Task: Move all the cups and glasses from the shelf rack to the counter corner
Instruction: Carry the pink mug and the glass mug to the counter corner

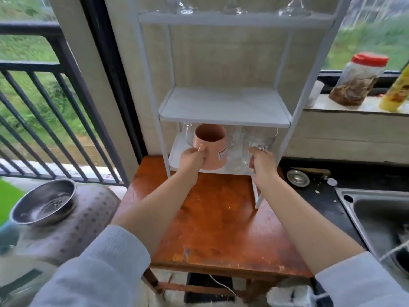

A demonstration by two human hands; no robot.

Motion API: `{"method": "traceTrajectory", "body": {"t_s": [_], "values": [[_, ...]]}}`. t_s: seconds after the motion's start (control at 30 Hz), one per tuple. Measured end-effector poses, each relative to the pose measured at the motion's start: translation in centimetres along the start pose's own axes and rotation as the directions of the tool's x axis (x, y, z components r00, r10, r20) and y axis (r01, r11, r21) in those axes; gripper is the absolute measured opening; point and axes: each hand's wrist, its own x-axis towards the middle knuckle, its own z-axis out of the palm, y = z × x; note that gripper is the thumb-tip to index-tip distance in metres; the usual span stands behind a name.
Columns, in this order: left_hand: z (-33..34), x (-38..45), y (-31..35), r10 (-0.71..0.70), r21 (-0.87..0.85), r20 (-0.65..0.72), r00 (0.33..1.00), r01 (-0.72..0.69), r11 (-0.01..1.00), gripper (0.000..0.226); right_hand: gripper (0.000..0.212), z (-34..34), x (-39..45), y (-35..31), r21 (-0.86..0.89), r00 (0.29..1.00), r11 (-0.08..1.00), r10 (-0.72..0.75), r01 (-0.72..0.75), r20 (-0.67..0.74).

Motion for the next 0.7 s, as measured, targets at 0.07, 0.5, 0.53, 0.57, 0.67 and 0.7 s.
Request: {"method": "traceTrajectory", "body": {"t_s": [0.07, 0.5, 0.53, 0.57, 0.67, 0.7], "values": [[-0.8, -0.4, -0.8, 0.068, -0.017, -0.014, 0.998, -0.068, 0.998, 0.022, 0.021, 0.0, -0.8, 0.3, 0.052, 0.999, 0.999, -0.005, 0.007, -0.045], [-5.1, -4.4, -7.3, 0.195, -0.244, 0.173, 0.965, -0.150, 0.958, 0.028, 0.027, -6.0, -10.0, 9.2, 0.244, 0.955, 0.966, -0.006, 0.081, -0.295], [-4.7, -4.8, -7.8, 0.184, -0.239, 0.217, 0.959, -0.130, 0.962, 0.025, 0.027, -7.2, -10.7, 10.0, 0.255, 0.950, 0.963, -0.005, 0.088, -0.311], [-4.0, -5.3, -8.3, 0.171, -0.233, 0.263, 0.950, -0.109, 0.966, 0.025, 0.028, -8.6, -11.4, 10.7, 0.267, 0.944, 0.959, -0.003, 0.096, -0.331], [-0.2, -7.6, -9.6, 0.165, -0.180, 0.398, 0.902, -0.100, 0.979, 0.041, 0.041, -13.0, -13.1, 12.2, 0.273, 0.908, 0.951, -0.017, 0.143, -0.418], [1.5, -8.7, -10.0, 0.171, -0.160, 0.448, 0.878, -0.110, 0.981, 0.042, 0.044, -14.7, -13.7, 12.6, 0.277, 0.892, 0.948, -0.013, 0.155, -0.452]]}}
